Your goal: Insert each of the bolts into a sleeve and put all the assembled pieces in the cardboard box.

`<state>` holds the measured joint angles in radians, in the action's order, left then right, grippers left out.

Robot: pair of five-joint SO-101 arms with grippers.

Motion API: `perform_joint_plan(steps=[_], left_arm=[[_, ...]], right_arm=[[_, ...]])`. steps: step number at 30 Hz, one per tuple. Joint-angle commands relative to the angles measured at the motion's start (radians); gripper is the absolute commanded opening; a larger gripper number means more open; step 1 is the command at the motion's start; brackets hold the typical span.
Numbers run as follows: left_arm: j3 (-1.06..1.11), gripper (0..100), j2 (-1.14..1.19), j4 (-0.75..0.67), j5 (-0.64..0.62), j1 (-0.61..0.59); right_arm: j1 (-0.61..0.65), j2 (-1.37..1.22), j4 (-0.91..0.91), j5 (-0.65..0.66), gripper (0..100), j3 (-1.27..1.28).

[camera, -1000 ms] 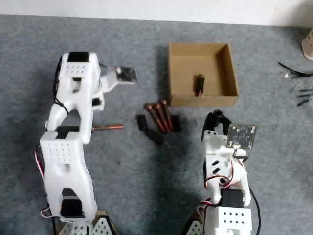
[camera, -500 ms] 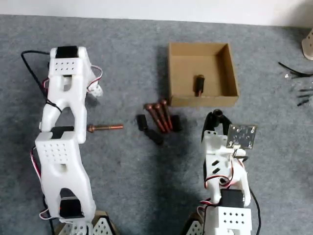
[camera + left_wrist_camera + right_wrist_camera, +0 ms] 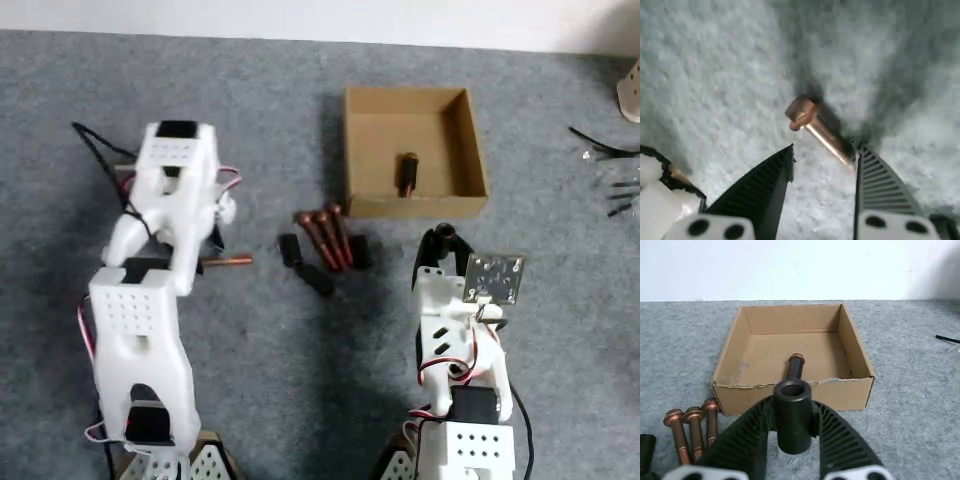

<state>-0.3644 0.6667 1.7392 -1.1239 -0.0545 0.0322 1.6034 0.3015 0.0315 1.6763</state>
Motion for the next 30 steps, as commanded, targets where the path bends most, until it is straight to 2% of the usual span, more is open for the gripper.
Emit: perform_joint_plan(steps=[1, 5, 12, 15, 19, 30], left_arm=[[0.001, 20, -0.013, 0.012, -0.075, 0.048], [0.001, 20, -0.01, 0.008, -0.149, 0.048], [0.039, 19, -0.008, 0.005, -0.169, 0.038], [0.099, 19, -0.01, -0.086, -0.218, 0.016], [0.166, 19, -0.013, -0.212, -0.224, -0.019], [0.176, 19, -0.018, -0.308, -0.224, -0.124]], right_arm=[[-0.008, 0.015, -0.004, 0.012, 0.4, 0.056], [-0.008, 0.015, -0.004, 0.012, 0.4, 0.056], [-0.008, 0.016, -0.004, 0.012, 0.4, 0.056], [-0.008, 0.016, -0.004, 0.012, 0.4, 0.056], [-0.008, 0.016, -0.004, 0.012, 0.4, 0.056], [-0.008, 0.016, -0.004, 0.012, 0.4, 0.056]])
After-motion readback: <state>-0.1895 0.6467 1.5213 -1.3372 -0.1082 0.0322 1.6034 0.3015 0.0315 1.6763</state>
